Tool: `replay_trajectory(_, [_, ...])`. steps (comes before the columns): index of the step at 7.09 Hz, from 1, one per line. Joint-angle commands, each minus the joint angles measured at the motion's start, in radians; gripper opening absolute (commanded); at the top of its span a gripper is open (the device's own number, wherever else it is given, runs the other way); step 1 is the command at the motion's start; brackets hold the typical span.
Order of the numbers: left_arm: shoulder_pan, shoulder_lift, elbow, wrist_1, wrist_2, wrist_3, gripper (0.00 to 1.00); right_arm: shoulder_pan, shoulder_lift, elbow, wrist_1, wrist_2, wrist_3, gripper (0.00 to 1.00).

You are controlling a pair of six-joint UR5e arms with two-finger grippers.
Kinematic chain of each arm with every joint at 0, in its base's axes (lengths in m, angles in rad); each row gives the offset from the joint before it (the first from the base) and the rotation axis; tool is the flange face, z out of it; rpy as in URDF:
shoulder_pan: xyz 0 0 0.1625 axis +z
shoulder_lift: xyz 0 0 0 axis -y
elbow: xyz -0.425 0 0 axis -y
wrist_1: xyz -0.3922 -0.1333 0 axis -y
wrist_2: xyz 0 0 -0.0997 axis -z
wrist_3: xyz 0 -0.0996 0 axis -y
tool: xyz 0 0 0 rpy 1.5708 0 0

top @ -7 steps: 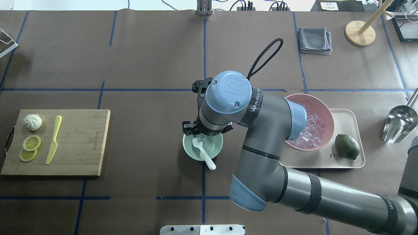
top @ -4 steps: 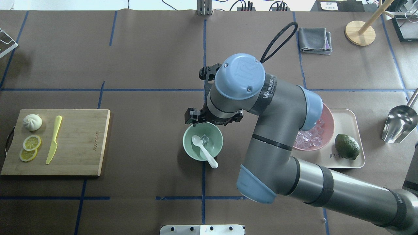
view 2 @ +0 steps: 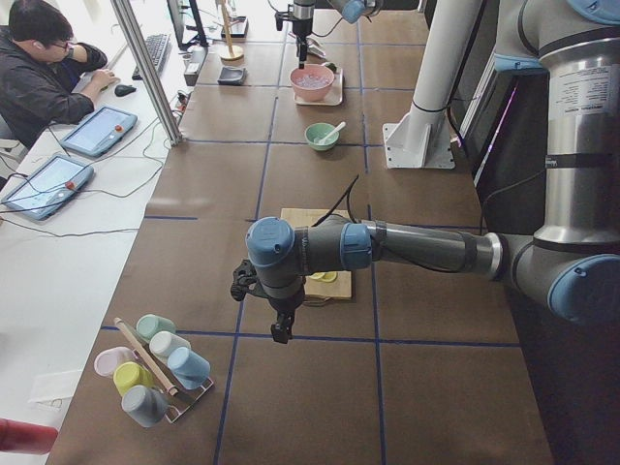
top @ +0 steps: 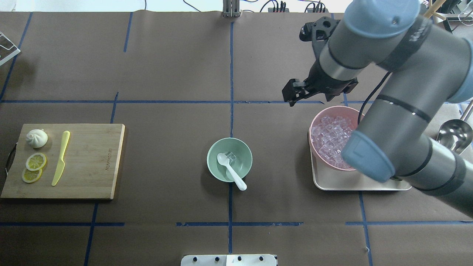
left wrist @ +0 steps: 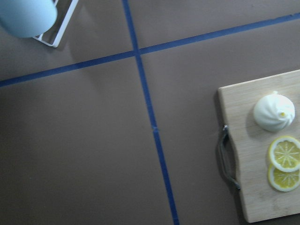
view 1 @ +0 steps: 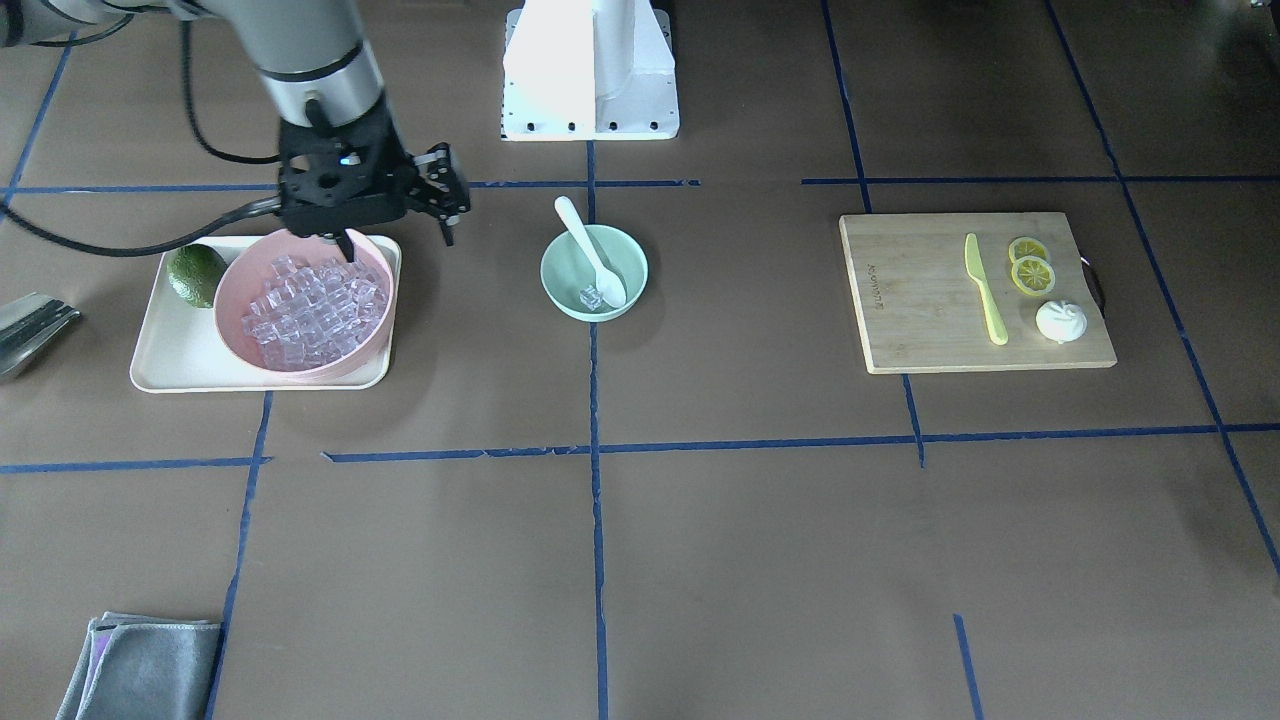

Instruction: Put spoon and ice into bowl

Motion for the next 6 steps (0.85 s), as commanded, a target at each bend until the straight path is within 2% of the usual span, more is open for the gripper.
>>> replay_trajectory(1, [-0.005, -0.013, 0.015, -0.011, 0.002, -0.015, 1.00, 0.244, -0.162, 0.006, -0.001, 0.160, -0.346, 1.00])
replay_trajectory(4, [-0.005, -0.021, 0.072, -0.138, 0.002, -0.207, 1.00, 0.492, -0.374, -0.035, -0.001, 0.168, -0.750, 1.00])
replay_trajectory(5, [-0.005, -0.023, 0.092, -0.167, 0.000, -0.241, 1.00, 0.562, -0.421, -0.067, -0.001, 0.191, -0.883, 1.00])
replay_trajectory(6, [-0.005, -0.023, 0.093, -0.178, 0.000, -0.270, 1.00, 0.628, -0.469, -0.111, -0.001, 0.258, -0.930, 1.00])
